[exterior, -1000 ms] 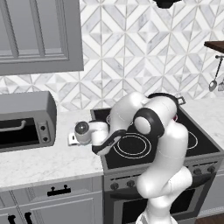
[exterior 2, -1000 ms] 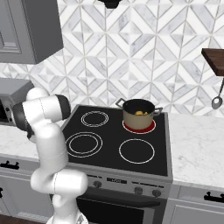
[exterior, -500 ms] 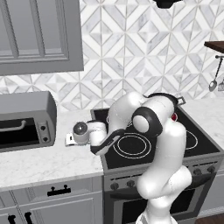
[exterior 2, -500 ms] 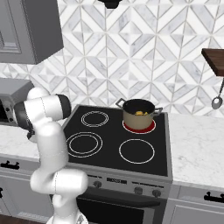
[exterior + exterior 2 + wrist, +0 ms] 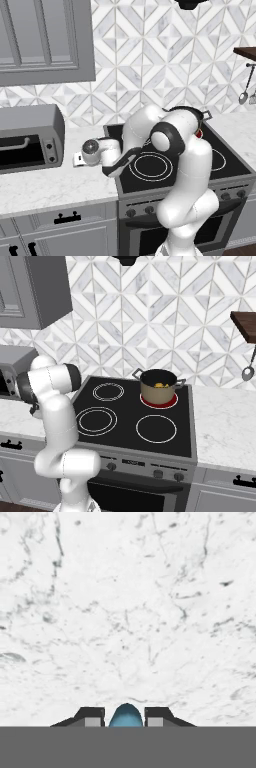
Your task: Put the lemon and squash in the pot. Retrieve the spatula and lightly stir the vegetables in the pot.
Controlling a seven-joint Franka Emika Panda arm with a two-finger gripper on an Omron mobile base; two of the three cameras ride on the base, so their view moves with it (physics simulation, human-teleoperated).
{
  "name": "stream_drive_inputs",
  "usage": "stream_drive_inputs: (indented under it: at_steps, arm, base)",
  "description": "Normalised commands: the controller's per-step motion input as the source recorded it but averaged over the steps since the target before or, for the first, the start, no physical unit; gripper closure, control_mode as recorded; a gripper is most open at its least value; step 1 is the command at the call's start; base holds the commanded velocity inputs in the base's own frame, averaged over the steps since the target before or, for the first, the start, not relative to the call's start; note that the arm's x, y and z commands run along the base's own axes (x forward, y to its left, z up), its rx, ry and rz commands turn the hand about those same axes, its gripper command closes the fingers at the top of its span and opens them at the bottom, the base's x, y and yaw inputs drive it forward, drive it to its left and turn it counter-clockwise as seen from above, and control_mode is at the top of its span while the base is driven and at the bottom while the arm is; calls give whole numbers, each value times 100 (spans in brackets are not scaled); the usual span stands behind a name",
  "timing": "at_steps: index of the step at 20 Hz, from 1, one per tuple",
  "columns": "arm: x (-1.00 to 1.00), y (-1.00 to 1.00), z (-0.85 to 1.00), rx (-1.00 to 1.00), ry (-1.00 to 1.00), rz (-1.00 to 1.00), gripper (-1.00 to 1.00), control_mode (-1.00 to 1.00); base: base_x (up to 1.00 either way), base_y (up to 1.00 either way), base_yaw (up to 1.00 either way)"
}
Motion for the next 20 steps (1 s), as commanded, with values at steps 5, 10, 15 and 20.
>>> stream_drive_inputs:
  at_steps: [5, 10, 15, 20]
  arm:
    - [-44, -14, 76, 8, -8, 0, 100, -100]
    - [-64, -21, 100, 29, -3, -1, 100, -100]
    - [-32, -10, 100, 40, 2, -5, 100, -100]
    - [-4, -4, 100, 39, 12, -13, 100, -100]
  base:
    - [0, 0, 0]
    - [0, 0, 0]
    - [0, 0, 0]
    - [0, 0, 0]
